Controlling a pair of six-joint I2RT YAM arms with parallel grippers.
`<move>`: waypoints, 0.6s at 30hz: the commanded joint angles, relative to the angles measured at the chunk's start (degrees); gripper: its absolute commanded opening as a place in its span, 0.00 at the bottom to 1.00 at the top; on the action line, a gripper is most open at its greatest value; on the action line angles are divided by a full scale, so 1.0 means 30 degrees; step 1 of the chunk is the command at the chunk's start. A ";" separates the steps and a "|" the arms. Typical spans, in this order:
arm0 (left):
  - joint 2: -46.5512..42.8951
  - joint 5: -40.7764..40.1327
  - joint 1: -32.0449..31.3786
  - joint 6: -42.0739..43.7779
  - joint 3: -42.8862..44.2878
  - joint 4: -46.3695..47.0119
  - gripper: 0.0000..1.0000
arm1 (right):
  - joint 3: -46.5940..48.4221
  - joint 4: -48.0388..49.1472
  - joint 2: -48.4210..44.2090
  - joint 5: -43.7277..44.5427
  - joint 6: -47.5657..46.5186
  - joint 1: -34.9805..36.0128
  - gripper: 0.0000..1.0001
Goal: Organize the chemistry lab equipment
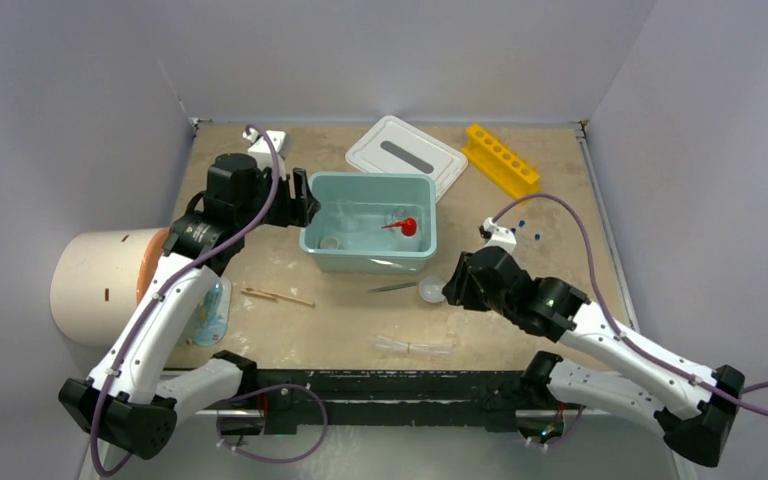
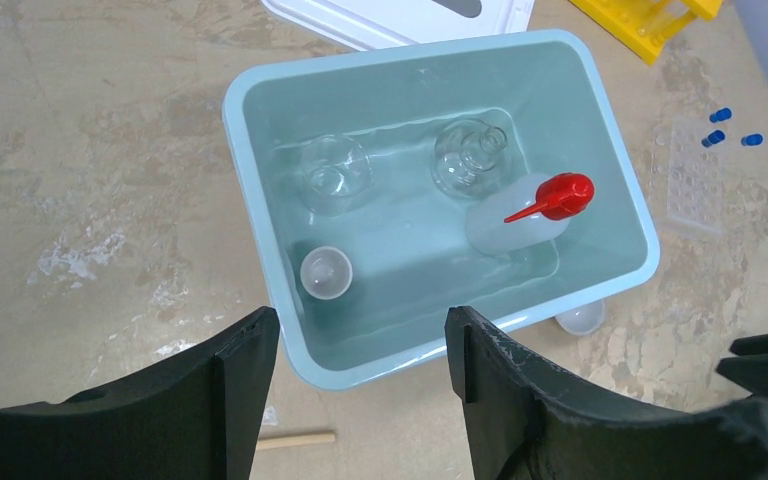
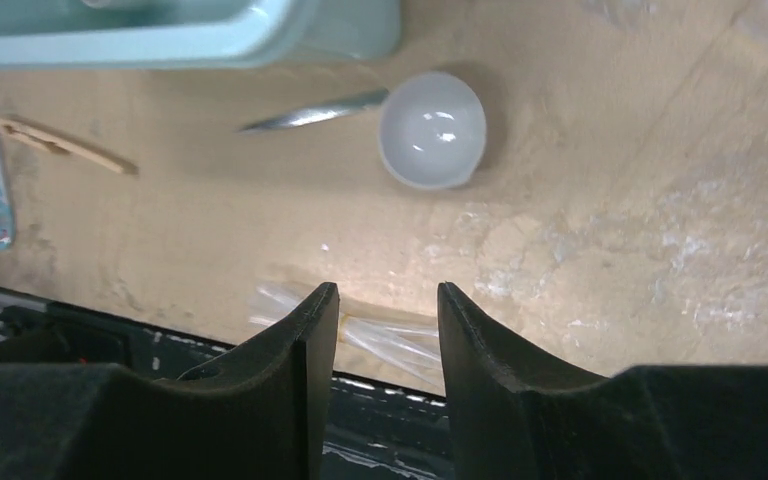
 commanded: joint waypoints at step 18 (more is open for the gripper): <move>-0.0496 -0.0018 -0.0513 0.0306 -0.0091 0.0888 0.63 | -0.5328 1.0210 0.5491 -0.0505 0.1717 -0.2712 0.40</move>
